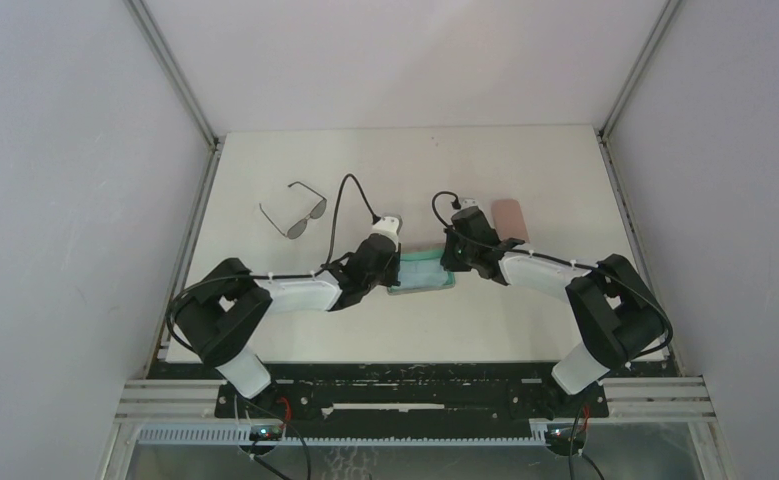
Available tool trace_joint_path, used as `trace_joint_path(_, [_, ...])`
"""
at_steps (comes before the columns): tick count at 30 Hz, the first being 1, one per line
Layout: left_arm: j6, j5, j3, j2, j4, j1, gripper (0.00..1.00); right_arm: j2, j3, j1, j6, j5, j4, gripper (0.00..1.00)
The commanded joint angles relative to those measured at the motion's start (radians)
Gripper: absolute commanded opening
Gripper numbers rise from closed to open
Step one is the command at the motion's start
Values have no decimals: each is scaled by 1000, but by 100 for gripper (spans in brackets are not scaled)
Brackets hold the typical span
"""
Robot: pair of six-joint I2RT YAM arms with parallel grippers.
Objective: Organize the sunglasses
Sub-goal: Place the glasses cleaning cloth in the sunglasses case.
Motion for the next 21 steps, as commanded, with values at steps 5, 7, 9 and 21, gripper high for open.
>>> trace_joint_path(5, [26, -11, 51, -5, 12, 12, 13, 6, 47, -5, -30, 7, 33, 4])
trace_joint_path(7, [28, -14, 42, -18, 9, 12, 21, -1, 47, -4, -33, 10, 26, 8])
trace_joint_path(9, [27, -22, 26, -38, 11, 12, 27, -15, 44, -4, -35, 18, 15, 13])
trace_joint_path(21, [16, -84, -105, -225, -29, 12, 48, -184, -24, -2, -61, 50, -15, 26])
